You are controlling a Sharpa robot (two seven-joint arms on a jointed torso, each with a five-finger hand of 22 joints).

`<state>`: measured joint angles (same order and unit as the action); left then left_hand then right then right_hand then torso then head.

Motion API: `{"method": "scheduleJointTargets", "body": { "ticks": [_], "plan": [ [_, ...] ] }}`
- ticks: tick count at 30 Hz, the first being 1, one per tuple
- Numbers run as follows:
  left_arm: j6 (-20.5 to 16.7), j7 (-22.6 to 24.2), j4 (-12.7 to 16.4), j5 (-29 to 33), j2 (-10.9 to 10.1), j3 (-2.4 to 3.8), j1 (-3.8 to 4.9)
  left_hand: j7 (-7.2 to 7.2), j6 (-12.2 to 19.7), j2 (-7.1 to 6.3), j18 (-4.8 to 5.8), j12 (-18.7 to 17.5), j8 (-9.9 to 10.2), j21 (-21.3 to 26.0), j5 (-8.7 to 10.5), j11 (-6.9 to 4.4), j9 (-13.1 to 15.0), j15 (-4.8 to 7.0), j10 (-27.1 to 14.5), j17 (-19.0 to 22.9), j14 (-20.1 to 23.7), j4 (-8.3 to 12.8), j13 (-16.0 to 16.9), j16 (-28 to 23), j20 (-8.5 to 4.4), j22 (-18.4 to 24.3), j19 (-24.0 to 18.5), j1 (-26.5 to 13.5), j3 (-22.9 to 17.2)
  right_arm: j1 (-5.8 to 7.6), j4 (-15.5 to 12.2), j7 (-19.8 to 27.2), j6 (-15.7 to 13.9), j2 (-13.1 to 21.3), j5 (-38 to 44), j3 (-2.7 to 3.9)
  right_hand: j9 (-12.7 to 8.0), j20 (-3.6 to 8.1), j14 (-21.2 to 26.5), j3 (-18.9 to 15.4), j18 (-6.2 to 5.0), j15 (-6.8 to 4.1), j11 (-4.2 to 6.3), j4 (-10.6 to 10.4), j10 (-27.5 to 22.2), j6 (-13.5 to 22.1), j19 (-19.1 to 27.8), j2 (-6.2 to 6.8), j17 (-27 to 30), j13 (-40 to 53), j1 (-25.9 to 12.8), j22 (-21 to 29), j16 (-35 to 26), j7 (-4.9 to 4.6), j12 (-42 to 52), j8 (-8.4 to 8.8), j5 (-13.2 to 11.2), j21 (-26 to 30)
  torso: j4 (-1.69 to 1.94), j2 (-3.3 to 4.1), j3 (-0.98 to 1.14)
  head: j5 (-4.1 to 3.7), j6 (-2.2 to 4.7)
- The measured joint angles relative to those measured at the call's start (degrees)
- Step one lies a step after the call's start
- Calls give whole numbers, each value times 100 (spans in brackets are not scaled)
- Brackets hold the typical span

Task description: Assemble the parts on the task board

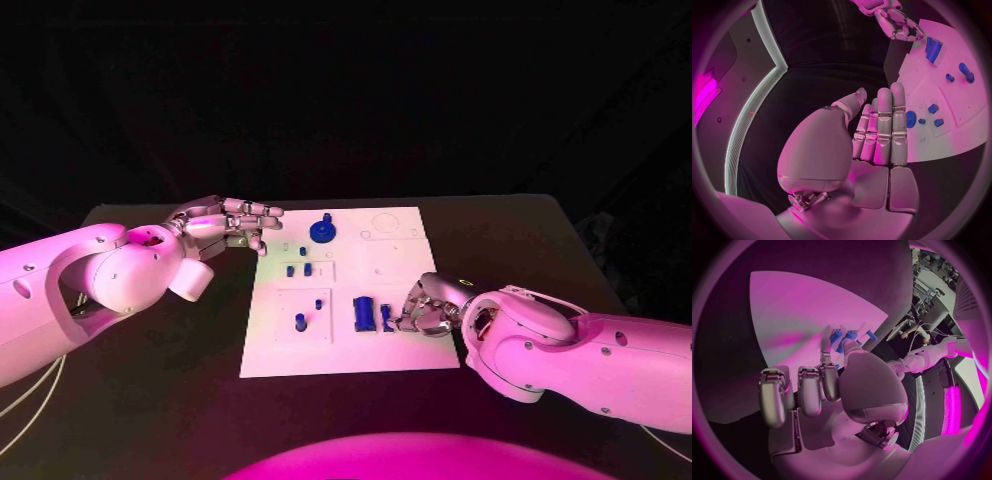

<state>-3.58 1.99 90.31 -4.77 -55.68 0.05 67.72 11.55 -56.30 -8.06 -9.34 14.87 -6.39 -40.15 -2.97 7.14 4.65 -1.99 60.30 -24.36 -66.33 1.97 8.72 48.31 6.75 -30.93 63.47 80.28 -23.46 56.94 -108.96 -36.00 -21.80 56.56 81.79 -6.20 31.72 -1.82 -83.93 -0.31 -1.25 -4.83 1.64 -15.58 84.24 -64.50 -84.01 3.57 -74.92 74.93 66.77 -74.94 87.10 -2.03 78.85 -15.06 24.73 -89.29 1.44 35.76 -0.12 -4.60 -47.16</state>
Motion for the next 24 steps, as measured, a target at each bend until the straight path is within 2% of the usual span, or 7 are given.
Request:
{"method": "scheduleJointTargets", "body": {
  "ticks": [10, 24],
  "plan": [
    [2, -2, -3, -1, 4, 0, 0, 0, 0, 0, 0, 0, 0, 0, 0, 0, 0, 0, 0, 0, 0, 0, 0, 0, 0, 0, 0, 0, 0, -38, 95, 77, 39, -10, -11, -2, 5, 0, 0, 0, 0, 0, 0, 0, 0, 0, 0, 0, 0, 0, 43, 1, 0, 0, 0, 0, 0, 0, 11, 1, -3, -12, 1],
    [5, -2, -7, -3, 5, 0, 0, 0, 0, 0, 0, 0, 0, 0, 0, 0, 0, 0, 0, -1, 0, 0, 0, 0, 0, 0, 0, 0, 0, -70, 391, 91, 50, -243, -16, -1, 18, 0, 0, -17, 0, 0, 0, 17, 0, 0, 0, -37, 1, 0, 142, 2, 0, 0, 0, 1, 0, 0, 16, 8, 0, 11, -44]
  ]
}}
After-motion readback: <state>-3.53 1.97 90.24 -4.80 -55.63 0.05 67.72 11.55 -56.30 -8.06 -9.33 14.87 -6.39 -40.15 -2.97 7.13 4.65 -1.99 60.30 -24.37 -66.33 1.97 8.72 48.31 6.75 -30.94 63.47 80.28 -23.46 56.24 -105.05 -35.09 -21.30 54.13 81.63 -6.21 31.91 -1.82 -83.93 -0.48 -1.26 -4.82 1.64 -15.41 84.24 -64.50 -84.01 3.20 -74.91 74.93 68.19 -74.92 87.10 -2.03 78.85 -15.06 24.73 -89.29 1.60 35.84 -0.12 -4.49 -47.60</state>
